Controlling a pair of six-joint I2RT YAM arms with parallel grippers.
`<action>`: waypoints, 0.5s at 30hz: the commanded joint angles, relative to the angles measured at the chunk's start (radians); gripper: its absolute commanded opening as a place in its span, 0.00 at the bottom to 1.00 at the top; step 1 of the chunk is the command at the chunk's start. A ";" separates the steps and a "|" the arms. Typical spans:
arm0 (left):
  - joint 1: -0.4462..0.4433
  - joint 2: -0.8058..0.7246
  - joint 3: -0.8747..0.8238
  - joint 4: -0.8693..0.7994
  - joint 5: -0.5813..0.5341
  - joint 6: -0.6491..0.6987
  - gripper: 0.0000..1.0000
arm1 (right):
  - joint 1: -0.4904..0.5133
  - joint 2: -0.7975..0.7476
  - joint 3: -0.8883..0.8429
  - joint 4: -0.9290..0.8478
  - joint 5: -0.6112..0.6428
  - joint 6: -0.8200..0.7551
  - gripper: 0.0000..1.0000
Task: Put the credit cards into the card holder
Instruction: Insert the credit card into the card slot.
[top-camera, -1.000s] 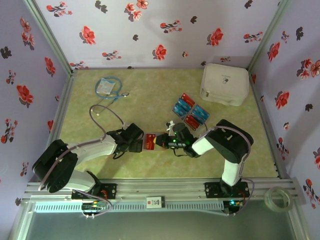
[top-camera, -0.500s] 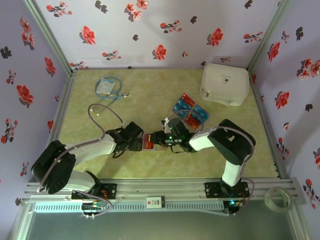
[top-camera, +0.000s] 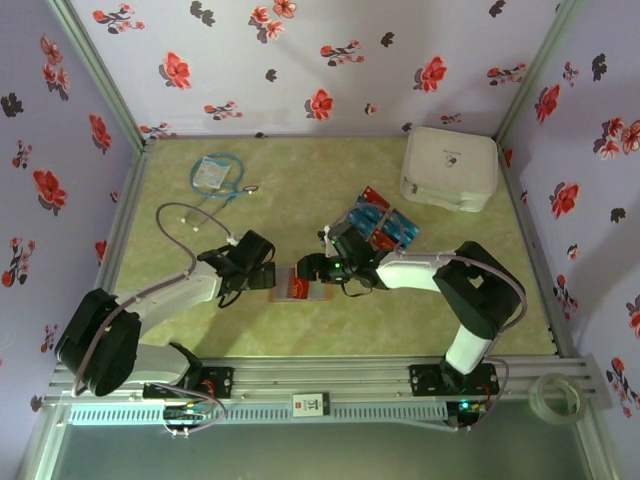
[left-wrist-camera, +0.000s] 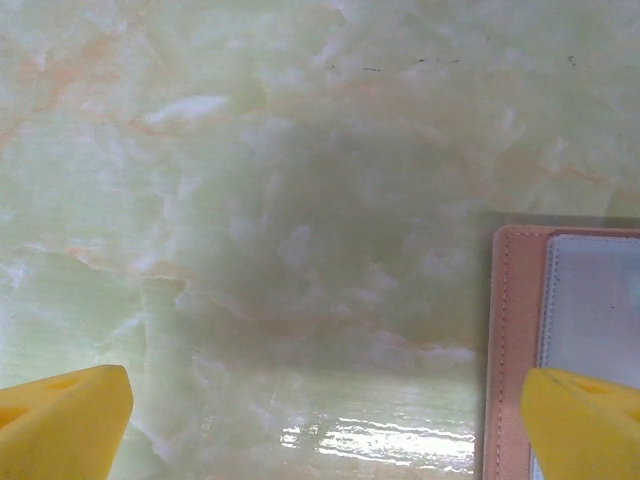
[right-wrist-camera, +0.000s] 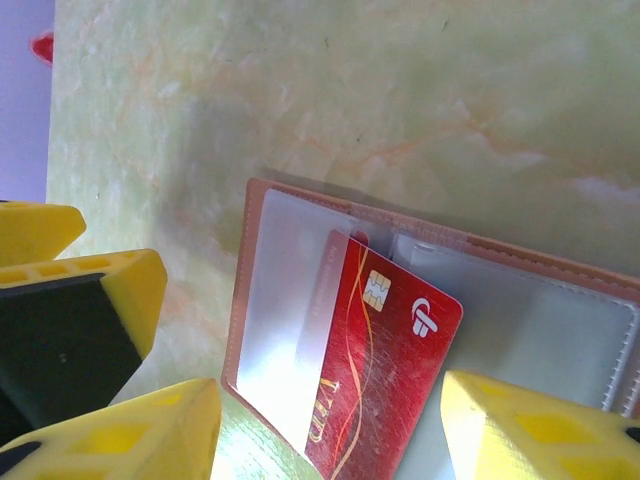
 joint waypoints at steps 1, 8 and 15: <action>0.012 -0.008 -0.022 -0.019 -0.011 -0.020 1.00 | 0.003 -0.040 0.047 -0.146 0.067 -0.077 0.60; 0.033 0.021 -0.042 -0.028 -0.017 -0.055 1.00 | 0.007 -0.024 0.111 -0.320 0.160 -0.125 0.28; 0.036 0.053 -0.033 -0.034 -0.030 -0.056 1.00 | 0.029 0.020 0.140 -0.365 0.181 -0.144 0.11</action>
